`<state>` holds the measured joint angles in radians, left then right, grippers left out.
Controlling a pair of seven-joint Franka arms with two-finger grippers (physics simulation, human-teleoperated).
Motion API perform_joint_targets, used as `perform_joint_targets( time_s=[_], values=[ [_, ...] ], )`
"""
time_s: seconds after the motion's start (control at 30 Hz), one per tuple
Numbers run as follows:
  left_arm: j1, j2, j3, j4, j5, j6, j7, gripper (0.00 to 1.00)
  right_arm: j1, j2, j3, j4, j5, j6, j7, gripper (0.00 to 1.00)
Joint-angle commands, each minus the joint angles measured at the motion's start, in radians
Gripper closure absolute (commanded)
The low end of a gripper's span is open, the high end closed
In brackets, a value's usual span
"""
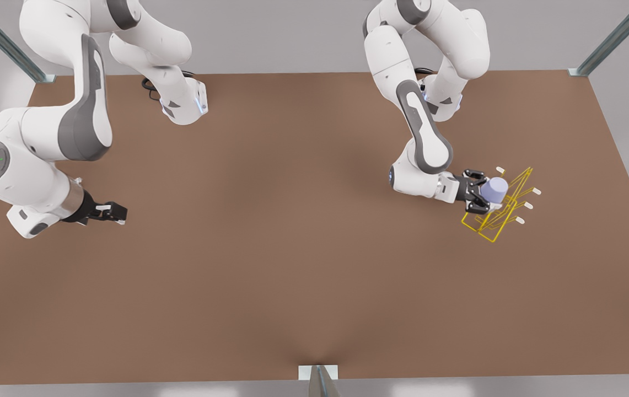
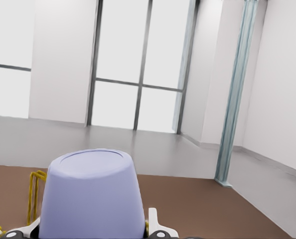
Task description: Place the cup on the cup holder
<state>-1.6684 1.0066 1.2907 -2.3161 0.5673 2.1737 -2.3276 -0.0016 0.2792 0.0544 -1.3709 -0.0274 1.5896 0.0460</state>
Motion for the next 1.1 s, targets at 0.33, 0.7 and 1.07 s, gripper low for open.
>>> perform_joint_targets(
  time_s=[0.33, 0.7, 1.07],
  values=[
    [0.015, 0.01, -0.005, -0.002, 0.045, 0.02, -0.297, 0.0, 0.002, -0.002, -0.004, 0.0, 0.011, 0.0, 0.003, 0.0],
    [-0.153, -0.451, 0.242, 0.319, -0.452, -0.489, 0.939, 0.0, 0.006, 0.0, 0.001, 0.001, 0.007, 0.001, 0.032, 0.0],
    [1.44, -0.798, -1.403, 0.882, -0.563, -0.646, 1.848, 0.0, -0.005, 0.021, -0.005, 0.0, 0.01, 0.112, 0.026, 0.0]
  ],
)
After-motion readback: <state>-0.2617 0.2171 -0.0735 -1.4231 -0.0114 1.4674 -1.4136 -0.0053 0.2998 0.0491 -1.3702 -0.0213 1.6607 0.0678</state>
